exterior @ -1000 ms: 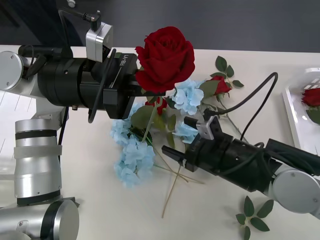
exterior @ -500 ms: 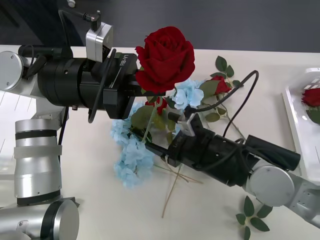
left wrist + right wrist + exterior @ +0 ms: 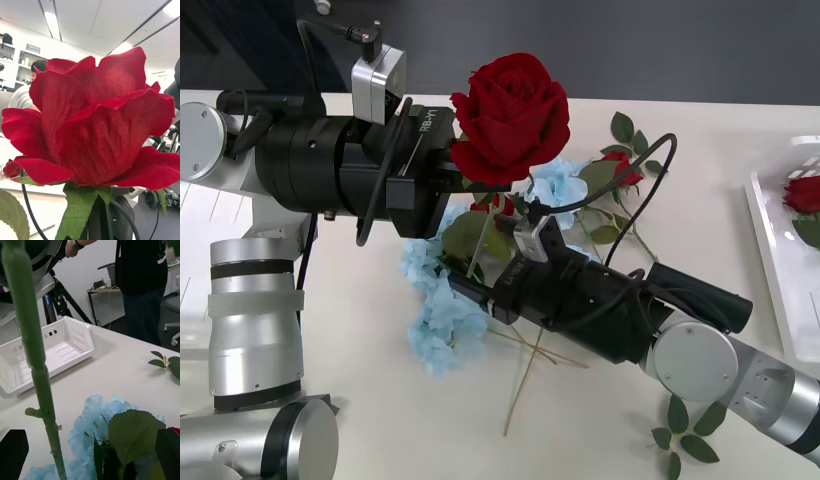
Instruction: Put the red flowers into the right box and the blue flowers into the left box
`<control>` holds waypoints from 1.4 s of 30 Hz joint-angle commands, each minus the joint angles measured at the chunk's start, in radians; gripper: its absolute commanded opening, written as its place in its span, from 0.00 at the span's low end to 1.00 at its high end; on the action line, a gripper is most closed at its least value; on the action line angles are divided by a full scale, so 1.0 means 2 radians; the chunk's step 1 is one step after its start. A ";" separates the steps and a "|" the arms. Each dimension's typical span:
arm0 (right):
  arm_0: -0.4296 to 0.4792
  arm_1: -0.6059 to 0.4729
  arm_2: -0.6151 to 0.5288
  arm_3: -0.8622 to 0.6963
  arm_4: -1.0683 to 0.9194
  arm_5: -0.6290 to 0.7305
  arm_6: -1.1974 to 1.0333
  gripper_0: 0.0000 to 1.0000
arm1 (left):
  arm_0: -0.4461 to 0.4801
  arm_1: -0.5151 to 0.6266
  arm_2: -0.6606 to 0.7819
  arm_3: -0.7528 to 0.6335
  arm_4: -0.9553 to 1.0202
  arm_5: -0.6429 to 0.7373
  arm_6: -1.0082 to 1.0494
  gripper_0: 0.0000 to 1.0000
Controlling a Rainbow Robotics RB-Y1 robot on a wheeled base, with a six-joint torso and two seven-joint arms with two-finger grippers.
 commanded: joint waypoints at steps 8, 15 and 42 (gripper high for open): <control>-0.011 0.007 0.001 -0.011 0.001 0.000 0.007 0.00 | -0.010 -0.001 0.000 -0.008 0.000 -0.003 -0.006 0.00; -0.011 0.006 0.001 -0.011 -0.001 0.000 0.004 0.00 | -0.010 -0.001 0.000 -0.008 0.000 -0.003 -0.006 0.00; 0.005 -0.046 -0.001 -0.051 -0.013 -0.040 0.001 0.00 | -0.010 -0.001 0.000 -0.008 0.000 -0.003 -0.006 1.00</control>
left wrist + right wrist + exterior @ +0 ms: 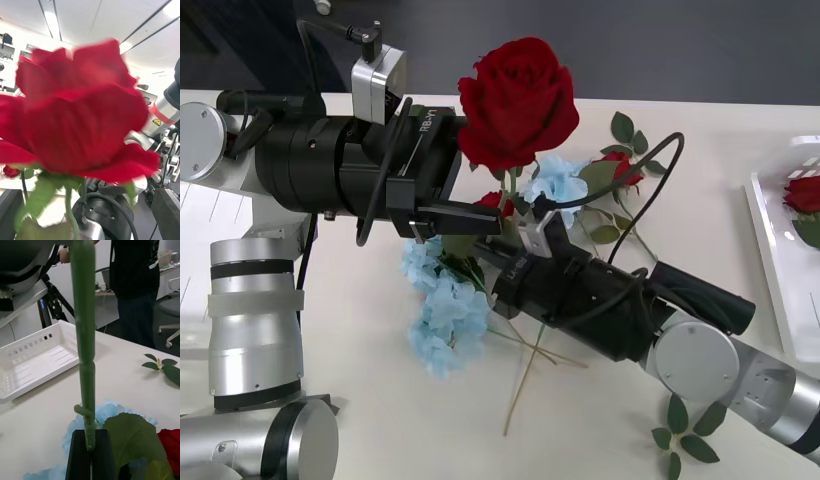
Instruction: Put the red flowers into the right box and the blue flowers into the left box
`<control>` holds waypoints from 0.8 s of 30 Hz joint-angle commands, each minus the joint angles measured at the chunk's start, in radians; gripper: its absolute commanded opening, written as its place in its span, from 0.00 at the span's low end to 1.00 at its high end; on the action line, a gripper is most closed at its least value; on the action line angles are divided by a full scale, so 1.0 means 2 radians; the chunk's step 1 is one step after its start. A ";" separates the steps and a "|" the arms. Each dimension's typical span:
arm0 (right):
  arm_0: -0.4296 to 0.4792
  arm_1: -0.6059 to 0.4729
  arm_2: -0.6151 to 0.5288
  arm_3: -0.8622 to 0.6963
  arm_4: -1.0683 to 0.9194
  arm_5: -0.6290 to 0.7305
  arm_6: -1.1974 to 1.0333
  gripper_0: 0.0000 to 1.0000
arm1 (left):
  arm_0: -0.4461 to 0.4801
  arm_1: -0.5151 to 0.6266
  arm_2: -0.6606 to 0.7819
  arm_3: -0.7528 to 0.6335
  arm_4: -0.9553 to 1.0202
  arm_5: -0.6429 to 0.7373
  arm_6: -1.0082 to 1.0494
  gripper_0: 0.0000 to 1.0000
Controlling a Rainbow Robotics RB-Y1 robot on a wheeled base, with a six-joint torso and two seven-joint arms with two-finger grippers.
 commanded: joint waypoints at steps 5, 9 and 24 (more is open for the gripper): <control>0.043 -0.110 -0.036 -0.100 -0.018 -0.027 -0.008 0.00 | -0.010 -0.001 0.000 -0.008 0.000 -0.003 -0.006 1.00; 0.108 -0.154 -0.106 -0.149 -0.035 -0.022 -0.016 0.00 | -0.010 -0.001 0.000 -0.008 0.000 -0.003 -0.006 1.00; 0.351 -0.033 -0.628 -0.189 -0.086 0.369 -0.102 0.00 | 0.018 0.002 -0.004 -0.023 -0.024 -0.055 0.042 1.00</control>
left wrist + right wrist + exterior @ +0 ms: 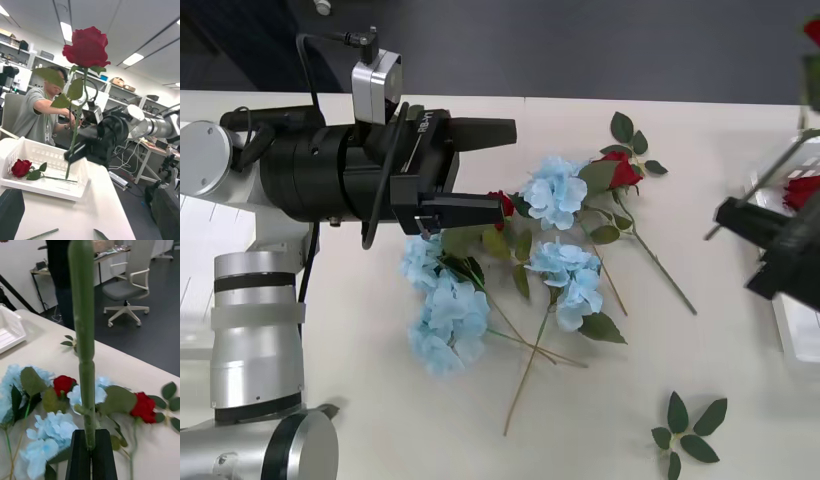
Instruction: Put the red flowers into the right box and the blue flowers into the left box
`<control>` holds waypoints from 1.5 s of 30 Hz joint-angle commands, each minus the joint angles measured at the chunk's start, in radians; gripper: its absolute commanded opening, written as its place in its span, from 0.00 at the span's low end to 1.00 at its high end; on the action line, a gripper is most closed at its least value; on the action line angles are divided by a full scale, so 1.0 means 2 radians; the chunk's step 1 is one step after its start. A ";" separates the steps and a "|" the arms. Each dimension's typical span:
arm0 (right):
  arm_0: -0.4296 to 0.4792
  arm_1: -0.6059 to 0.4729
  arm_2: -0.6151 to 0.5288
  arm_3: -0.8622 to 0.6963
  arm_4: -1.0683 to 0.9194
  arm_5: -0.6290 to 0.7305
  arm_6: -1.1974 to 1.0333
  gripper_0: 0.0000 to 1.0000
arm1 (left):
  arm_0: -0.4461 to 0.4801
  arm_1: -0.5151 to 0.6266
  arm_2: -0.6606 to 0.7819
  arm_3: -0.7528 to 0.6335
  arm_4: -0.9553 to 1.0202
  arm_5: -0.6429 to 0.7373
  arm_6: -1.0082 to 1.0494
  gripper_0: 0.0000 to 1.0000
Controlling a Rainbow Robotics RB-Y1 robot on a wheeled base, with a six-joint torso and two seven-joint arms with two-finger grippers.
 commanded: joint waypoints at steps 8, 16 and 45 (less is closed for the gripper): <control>-0.025 0.030 -0.184 0.037 0.041 0.212 -0.213 0.00 | -0.002 0.038 -0.059 -0.068 -0.108 -0.048 0.172 1.00; -0.025 -0.058 -0.174 0.112 0.121 0.228 -0.354 0.00 | -0.002 0.046 -0.124 -0.115 -0.203 -0.049 0.349 1.00; -0.097 -0.146 -0.012 0.375 0.393 0.180 -0.450 0.00 | 0.001 0.128 -0.264 -0.244 -0.465 -0.034 0.910 1.00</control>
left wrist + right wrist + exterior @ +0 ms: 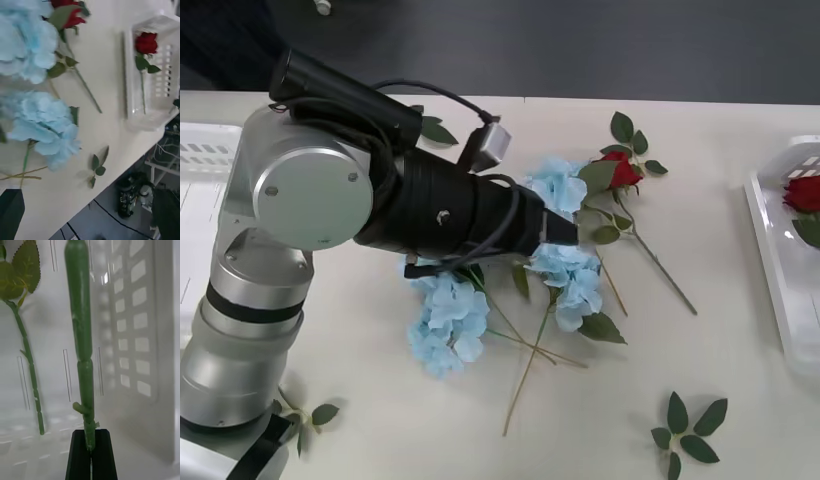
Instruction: Put the red flowers into the right box and the blue flowers into the left box
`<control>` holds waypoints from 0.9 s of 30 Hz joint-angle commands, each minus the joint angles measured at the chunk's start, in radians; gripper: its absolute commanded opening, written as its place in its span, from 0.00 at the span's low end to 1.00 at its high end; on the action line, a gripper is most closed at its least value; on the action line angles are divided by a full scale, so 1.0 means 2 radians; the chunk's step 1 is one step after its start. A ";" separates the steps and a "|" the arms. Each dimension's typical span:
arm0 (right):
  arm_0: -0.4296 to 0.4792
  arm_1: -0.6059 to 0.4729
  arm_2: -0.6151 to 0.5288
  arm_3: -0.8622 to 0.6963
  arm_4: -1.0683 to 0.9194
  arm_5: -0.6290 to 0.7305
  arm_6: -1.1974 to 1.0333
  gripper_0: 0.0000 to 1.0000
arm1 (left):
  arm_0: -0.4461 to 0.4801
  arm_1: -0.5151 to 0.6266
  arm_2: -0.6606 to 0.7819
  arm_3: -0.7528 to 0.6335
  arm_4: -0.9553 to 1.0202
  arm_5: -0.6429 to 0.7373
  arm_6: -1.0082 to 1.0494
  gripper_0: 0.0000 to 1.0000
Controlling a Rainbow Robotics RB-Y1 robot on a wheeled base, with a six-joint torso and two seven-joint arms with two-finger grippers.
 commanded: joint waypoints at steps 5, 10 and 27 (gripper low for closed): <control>-0.017 -0.020 -0.012 -0.013 0.000 0.007 -0.041 0.15 | 0.010 0.023 0.004 -0.013 -0.070 0.021 0.125 1.00; -0.017 -0.014 0.000 -0.027 0.034 0.007 -0.046 0.75 | 0.029 0.013 0.003 -0.010 -0.111 0.019 0.145 1.00; -0.020 0.016 -0.011 -0.168 0.008 0.102 -0.037 0.75 | 0.037 -0.059 -0.042 0.065 -0.277 -0.002 0.141 1.00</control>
